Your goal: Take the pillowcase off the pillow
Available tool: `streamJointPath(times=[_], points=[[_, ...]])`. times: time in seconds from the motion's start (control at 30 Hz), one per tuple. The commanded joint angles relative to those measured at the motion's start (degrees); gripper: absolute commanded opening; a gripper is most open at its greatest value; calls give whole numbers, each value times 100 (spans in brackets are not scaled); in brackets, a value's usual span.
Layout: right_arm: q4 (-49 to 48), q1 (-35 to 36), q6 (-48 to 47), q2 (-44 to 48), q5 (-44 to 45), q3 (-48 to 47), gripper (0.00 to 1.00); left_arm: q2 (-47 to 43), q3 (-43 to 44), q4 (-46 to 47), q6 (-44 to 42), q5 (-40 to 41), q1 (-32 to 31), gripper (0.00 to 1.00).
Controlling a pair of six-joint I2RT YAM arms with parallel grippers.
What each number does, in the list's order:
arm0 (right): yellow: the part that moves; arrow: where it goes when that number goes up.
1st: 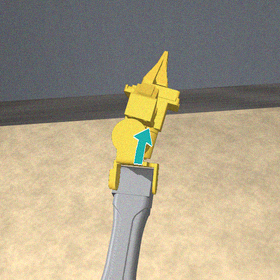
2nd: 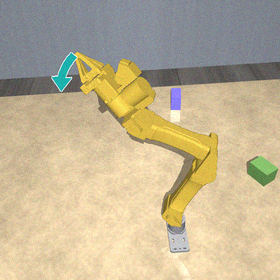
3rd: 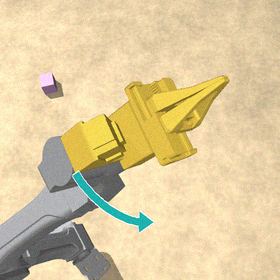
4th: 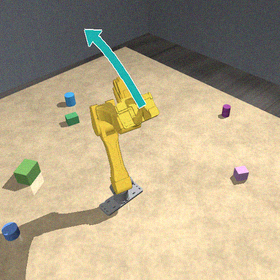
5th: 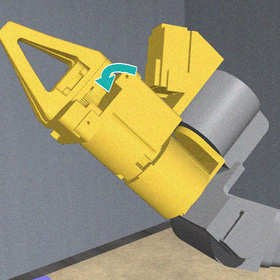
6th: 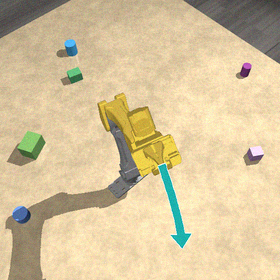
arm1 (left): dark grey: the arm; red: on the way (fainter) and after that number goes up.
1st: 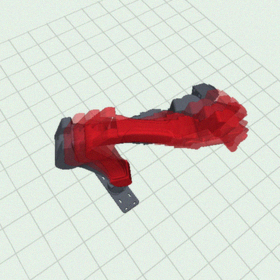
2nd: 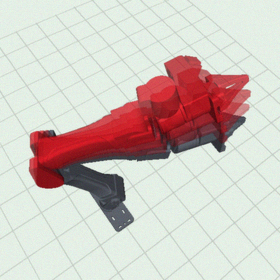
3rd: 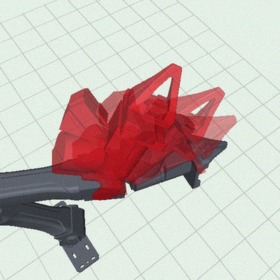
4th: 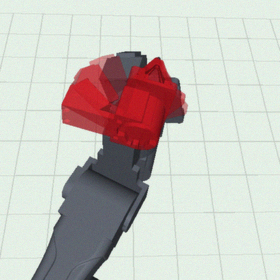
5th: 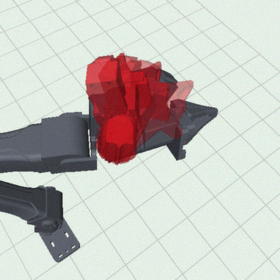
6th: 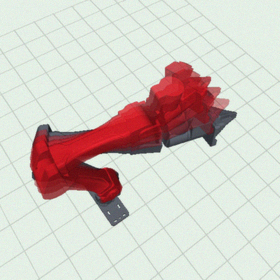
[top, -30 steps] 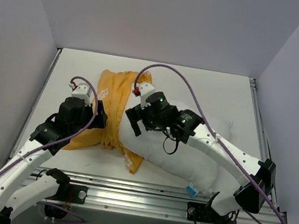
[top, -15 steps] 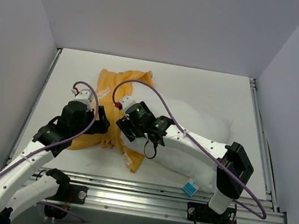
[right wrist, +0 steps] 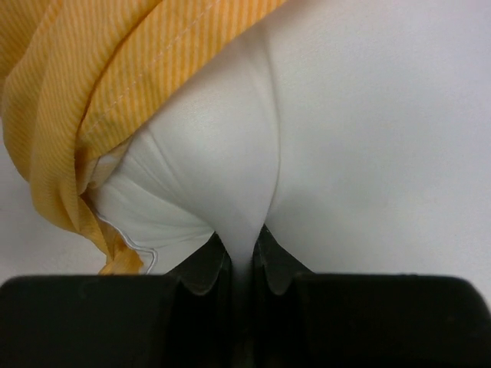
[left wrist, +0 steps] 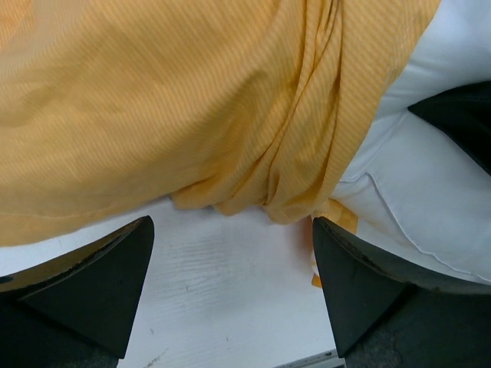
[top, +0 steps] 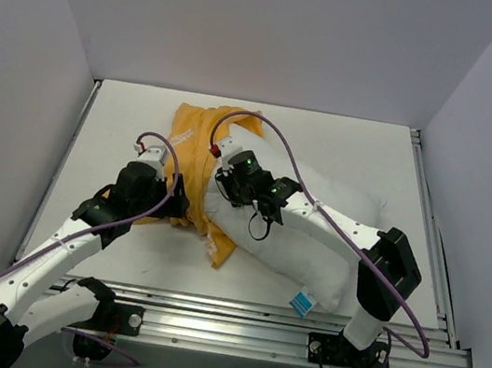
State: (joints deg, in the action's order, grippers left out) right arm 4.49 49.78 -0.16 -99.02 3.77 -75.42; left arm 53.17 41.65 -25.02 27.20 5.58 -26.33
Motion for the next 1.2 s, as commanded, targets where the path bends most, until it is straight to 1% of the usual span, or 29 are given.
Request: streamJointPath(times=[0.0, 0.07, 0.23, 0.27, 0.33, 0.37, 0.4, 0.47, 0.5, 0.53, 0.63, 0.67, 0.7, 0.77, 0.8, 0.93, 1.07, 1.17], points=[[272, -56, 218, -188, -316, 45, 0, 202, 177, 866, -153, 144, -83, 92], [245, -56, 254, -188, -490, 27, 0, 457, 194, 1181, -197, 188, -136, 92], [228, -65, 315, -161, -632, -34, 0, 1185, 265, 1674, -241, 698, -250, 89], [219, -65, 350, -144, -649, -43, 0, 1265, 265, 1754, -242, 742, -276, 88], [245, -65, 368, -100, -667, -61, 0, 1502, 274, 1929, -242, 821, -303, 78], [271, -65, 368, -82, -676, -87, 0, 1565, 274, 1974, -233, 865, -312, 72], [289, -65, 377, -4, -676, -113, 0, 1617, 282, 1992, -207, 918, -312, 55], [403, -56, 377, 119, -606, -131, 0, 1671, 352, 1931, -198, 1233, -312, 32], [438, -65, 377, 294, -545, -122, 0, 1610, 379, 1887, -206, 1382, -312, 9], [508, -82, 377, 392, -405, -105, 0, 1548, 431, 1782, -233, 1802, -303, 3], [666, -135, 324, 962, -185, 26, 0, 1363, 589, 1475, -338, 2629, -259, 2], [719, -196, 298, 1138, -166, 53, 0, 1337, 651, 1369, -338, 3102, -233, 2], [772, -223, 211, 1479, -166, 71, 0, 1302, 712, 1255, -303, 3298, -215, 2], [1018, -319, 140, 1797, -149, 45, 0, 1293, 853, 956, -207, 3711, -101, 2], [1114, -355, 105, 2077, -140, 27, 0, 1267, 889, 842, -172, 3791, -66, 2], [1667, -539, 78, 2650, -140, -166, 0, 1205, 994, 805, -154, 3863, 171, 2], [1818, -768, 78, 3265, -315, -254, 0, 1257, 1196, 779, -268, 3748, 523, 2], [1880, -1013, 87, 3520, -570, -228, 0, 1372, 1407, 709, -320, 3608, 777, 2]])
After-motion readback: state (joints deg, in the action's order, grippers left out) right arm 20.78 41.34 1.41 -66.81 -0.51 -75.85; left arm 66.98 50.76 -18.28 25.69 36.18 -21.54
